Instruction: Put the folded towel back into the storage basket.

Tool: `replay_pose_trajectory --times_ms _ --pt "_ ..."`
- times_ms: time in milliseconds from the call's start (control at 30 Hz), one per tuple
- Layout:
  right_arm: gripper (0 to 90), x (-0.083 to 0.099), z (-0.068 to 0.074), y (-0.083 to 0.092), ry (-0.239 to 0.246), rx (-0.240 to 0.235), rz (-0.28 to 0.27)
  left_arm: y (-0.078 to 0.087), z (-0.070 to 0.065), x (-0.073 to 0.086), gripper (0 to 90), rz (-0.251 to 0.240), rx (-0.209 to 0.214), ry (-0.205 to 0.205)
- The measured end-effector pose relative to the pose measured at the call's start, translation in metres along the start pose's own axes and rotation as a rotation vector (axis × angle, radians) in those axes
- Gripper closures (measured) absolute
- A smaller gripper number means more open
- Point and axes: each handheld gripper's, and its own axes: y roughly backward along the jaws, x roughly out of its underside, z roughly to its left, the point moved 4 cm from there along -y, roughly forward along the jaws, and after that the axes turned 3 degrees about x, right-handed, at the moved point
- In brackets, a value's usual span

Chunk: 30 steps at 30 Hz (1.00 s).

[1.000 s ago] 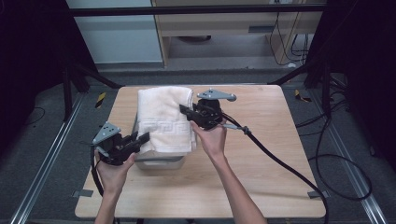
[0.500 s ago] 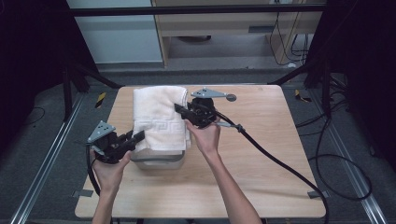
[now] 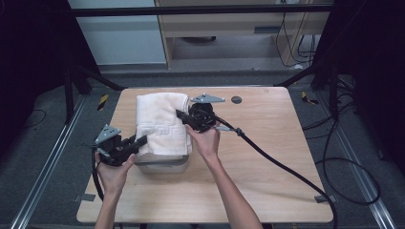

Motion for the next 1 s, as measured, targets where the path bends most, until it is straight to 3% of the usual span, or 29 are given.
replay_pose_trajectory --times_ms 633,1000 --pt "69.7 0.024 -0.004 -0.028 -0.017 0.009 0.061 -0.017 0.017 0.018 69.3 0.083 -0.041 0.016" --pt "69.6 0.040 -0.005 -0.043 -0.013 0.024 0.101 -0.027 0.024 0.027 69.3 0.133 -0.086 -0.005"
